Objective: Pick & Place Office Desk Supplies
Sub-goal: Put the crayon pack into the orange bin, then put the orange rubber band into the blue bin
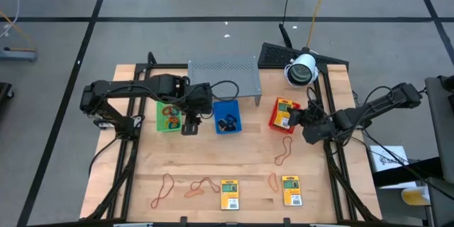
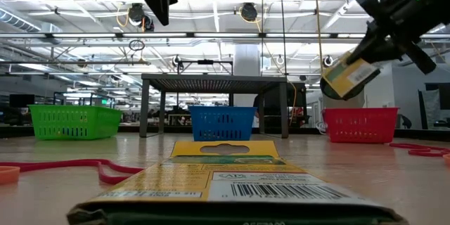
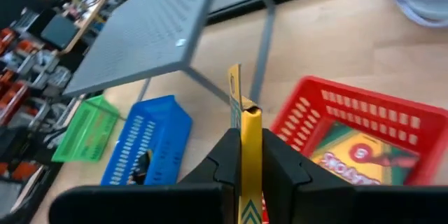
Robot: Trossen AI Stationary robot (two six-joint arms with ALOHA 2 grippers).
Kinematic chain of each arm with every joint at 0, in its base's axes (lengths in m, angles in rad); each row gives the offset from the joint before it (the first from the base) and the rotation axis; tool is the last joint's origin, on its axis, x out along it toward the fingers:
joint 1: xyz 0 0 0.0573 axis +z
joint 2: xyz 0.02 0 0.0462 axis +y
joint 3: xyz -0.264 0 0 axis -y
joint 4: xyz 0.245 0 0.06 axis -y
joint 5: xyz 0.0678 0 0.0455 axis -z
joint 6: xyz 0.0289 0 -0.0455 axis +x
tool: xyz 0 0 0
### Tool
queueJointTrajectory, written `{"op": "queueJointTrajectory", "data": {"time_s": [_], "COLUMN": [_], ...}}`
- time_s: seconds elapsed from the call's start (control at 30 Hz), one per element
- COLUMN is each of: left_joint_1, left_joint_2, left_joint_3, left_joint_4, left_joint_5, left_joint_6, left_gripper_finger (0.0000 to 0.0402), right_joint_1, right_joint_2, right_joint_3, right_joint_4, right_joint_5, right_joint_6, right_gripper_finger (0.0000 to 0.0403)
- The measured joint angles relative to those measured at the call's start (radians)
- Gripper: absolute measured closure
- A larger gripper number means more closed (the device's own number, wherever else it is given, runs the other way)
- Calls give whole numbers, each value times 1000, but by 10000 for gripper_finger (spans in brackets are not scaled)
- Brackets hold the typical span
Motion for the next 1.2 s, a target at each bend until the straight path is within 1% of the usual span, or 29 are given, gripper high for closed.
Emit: {"op": "queueJointTrajectory", "data": {"time_s": [0.13, 0.33, 0.43, 0.57, 0.83, 0.9, 0.97, 1.03, 1.1, 1.13, 1.2], "left_joint_1": [0, 0, 0, 0, 0, 0, 0, 0, 0, -1, -8], "left_joint_2": [0, 0, 0, 0, 0, 0, 0, 0, 0, 0, 0], "left_joint_3": [0, 0, 0, 0, 0, 0, 0, 0, 0, 0, -10], "left_joint_4": [-10, -13, -15, -16, -16, -16, -16, -15, -8, 2, 41], "left_joint_5": [0, 0, 0, 0, 0, 0, 0, 0, 1, 2, 20], "left_joint_6": [-21, -40, -46, -51, -76, -76, -78, -84, -89, -88, -75], "left_gripper_finger": [227, 227, 227, 227, 227, 227, 227, 227, 227, 227, 227], "right_joint_1": [-20, -44, -55, -62, -62, -62, -62, -62, -59, -57, -49], "right_joint_2": [-1, -2, -4, -4, -4, -4, -10, -17, -24, -26, -25], "right_joint_3": [-25, -26, -26, -26, -26, -26, -26, -26, -26, -26, -26], "right_joint_4": [-2, -1, -1, -1, 28, 58, 117, 225, 383, 480, 678], "right_joint_5": [0, -3, -51, -75, -73, -53, -33, -22, -34, -62, -175], "right_joint_6": [56, 33, 33, 29, -25, -61, -132, -258, -457, -581, -862], "right_gripper_finger": [368, 367, 359, 329, 252, 236, 223, 214, 210, 209, 210]}}
